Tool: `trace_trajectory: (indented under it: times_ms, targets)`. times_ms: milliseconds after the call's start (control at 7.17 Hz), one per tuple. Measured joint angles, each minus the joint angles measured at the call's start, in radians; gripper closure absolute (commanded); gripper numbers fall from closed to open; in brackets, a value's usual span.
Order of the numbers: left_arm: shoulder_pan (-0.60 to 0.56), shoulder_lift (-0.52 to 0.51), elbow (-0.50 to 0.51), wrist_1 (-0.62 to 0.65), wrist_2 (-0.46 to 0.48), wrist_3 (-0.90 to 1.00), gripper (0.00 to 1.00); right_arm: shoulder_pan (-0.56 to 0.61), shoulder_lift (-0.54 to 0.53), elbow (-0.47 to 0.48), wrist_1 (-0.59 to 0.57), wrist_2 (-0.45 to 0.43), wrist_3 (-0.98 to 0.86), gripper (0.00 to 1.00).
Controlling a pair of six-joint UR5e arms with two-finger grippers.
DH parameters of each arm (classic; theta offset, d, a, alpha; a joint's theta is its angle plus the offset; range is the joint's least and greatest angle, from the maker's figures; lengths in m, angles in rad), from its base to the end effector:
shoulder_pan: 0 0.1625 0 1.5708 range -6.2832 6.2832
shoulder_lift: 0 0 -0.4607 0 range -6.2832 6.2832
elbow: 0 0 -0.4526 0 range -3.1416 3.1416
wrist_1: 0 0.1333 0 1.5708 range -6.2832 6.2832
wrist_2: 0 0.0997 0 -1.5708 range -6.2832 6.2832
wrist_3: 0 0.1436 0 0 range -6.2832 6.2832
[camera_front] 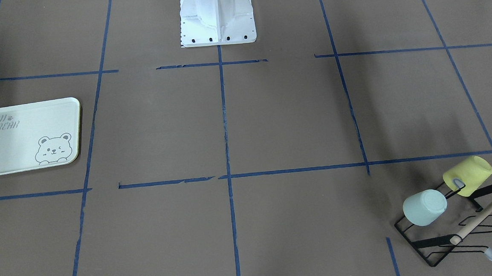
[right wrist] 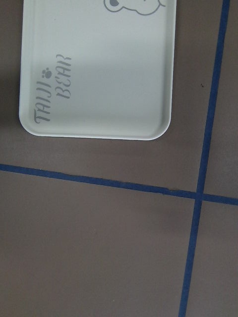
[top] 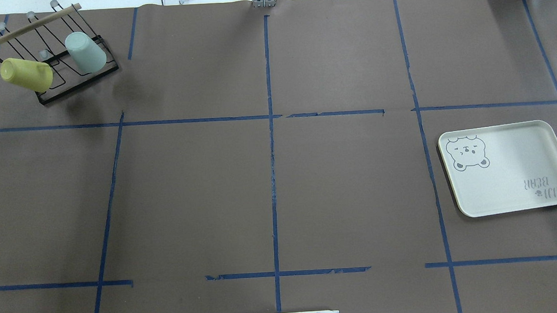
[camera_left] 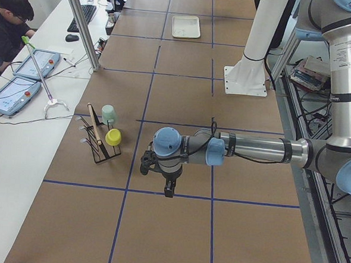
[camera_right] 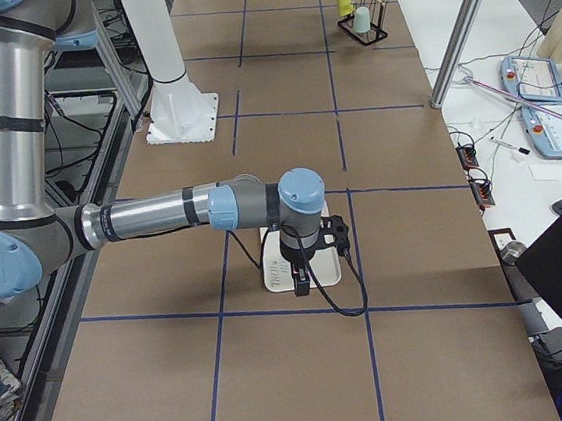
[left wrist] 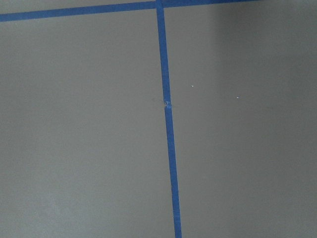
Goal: Left arm grabs green cup and hands to right arm on tray
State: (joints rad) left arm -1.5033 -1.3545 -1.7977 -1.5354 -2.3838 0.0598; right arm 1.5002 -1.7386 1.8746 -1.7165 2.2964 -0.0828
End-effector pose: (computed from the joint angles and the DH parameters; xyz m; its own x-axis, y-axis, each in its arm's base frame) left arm 0.0015 -0.4519 0.7088 0.6817 0.0880 -0.7263 -0.1084 0.9939 0.0187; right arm 0.0048 -0.4716 0.6638 0.7383 -0.1287 0.6621 0.1321 0.9902 0.0452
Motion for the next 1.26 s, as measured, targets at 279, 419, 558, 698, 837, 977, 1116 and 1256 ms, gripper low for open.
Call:
trace_trajectory:
  times_ms: [279, 419, 558, 698, 837, 977, 1116, 1256]
  targets:
    - [0.000, 0.000, -0.002, 0.000, 0.000, 0.001, 0.00, 0.000, 0.002, 0.001, 0.000, 0.000, 0.000, 0.00]
    - [0.001, -0.004, -0.004, 0.000, 0.000, 0.001, 0.00, 0.000, 0.003, 0.003, 0.000, 0.000, 0.000, 0.00]
    - [0.001, -0.024, -0.002, -0.001, 0.000, 0.000, 0.00, 0.000, 0.005, 0.007, 0.000, 0.000, 0.001, 0.00]
    - [-0.001, -0.079, 0.005, -0.002, 0.007, -0.004, 0.00, 0.000, 0.008, 0.011, 0.000, 0.000, 0.002, 0.00]
    - [-0.004, -0.150, 0.009, -0.003, 0.024, -0.020, 0.00, 0.000, 0.012, 0.013, 0.000, 0.000, 0.002, 0.00]
    - [-0.006, -0.203, 0.004, -0.008, 0.039, -0.061, 0.00, 0.000, 0.013, 0.013, 0.000, 0.000, 0.002, 0.00]
    - [-0.005, -0.232, -0.001, -0.046, 0.046, -0.098, 0.00, 0.000, 0.014, 0.014, 0.000, 0.000, 0.002, 0.00]
    - [-0.001, -0.249, 0.004, -0.136, 0.050, -0.128, 0.00, 0.000, 0.014, 0.015, 0.000, 0.000, 0.002, 0.00]
